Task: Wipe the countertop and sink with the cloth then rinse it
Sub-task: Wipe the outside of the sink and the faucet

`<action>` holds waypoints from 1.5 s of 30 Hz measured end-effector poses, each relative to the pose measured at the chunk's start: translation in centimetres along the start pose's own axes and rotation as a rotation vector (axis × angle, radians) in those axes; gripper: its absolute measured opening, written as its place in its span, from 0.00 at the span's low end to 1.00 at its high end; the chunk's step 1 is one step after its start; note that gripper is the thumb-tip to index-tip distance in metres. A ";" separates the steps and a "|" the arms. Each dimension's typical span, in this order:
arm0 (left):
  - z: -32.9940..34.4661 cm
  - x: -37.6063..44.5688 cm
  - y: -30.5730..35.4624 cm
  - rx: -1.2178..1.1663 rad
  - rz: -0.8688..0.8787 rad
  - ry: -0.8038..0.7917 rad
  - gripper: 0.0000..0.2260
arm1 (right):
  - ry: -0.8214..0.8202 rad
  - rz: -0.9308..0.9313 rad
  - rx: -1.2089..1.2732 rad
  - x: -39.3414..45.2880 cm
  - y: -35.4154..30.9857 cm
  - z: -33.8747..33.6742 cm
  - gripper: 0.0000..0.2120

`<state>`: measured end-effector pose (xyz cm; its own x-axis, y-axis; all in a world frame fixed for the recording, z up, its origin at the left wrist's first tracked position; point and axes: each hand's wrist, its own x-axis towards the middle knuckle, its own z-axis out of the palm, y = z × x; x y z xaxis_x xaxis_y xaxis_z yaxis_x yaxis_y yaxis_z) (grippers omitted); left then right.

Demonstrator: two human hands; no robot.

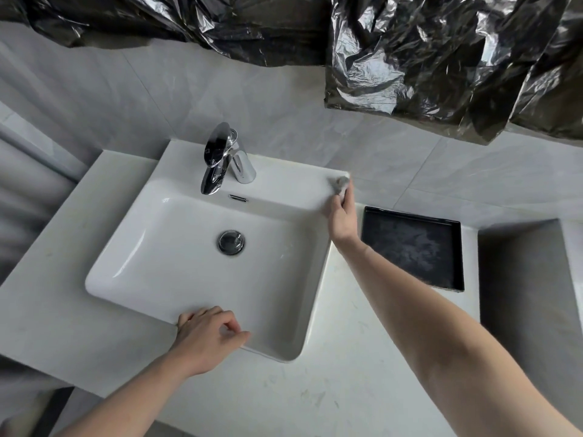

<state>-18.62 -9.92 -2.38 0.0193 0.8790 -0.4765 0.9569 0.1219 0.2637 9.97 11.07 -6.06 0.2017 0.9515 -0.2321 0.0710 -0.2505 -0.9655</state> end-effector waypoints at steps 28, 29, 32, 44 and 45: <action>-0.3 0.0 0.2 0.014 -0.024 -0.024 0.18 | -0.080 0.474 0.192 -6.8 -0.5 -0.5 0.27; -0.4 -0.1 0.3 0.019 -0.025 -0.023 0.17 | -0.100 0.479 0.204 -8.7 -0.1 -0.4 0.26; -0.5 -0.2 0.5 0.027 -0.021 -0.021 0.16 | -0.115 0.528 0.218 -14.4 3.1 0.3 0.25; -0.6 -0.4 0.4 0.016 -0.002 -0.039 0.18 | -0.044 0.714 0.215 -20.2 3.7 0.8 0.25; -0.6 -0.4 0.4 0.017 0.001 -0.041 0.18 | -0.038 0.731 0.213 -18.7 3.7 0.7 0.27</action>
<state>-18.43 -9.93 -1.54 0.0317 0.8591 -0.5107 0.9616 0.1131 0.2499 5.77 -7.52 -5.38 0.0914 0.5632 -0.8213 -0.2583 -0.7831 -0.5658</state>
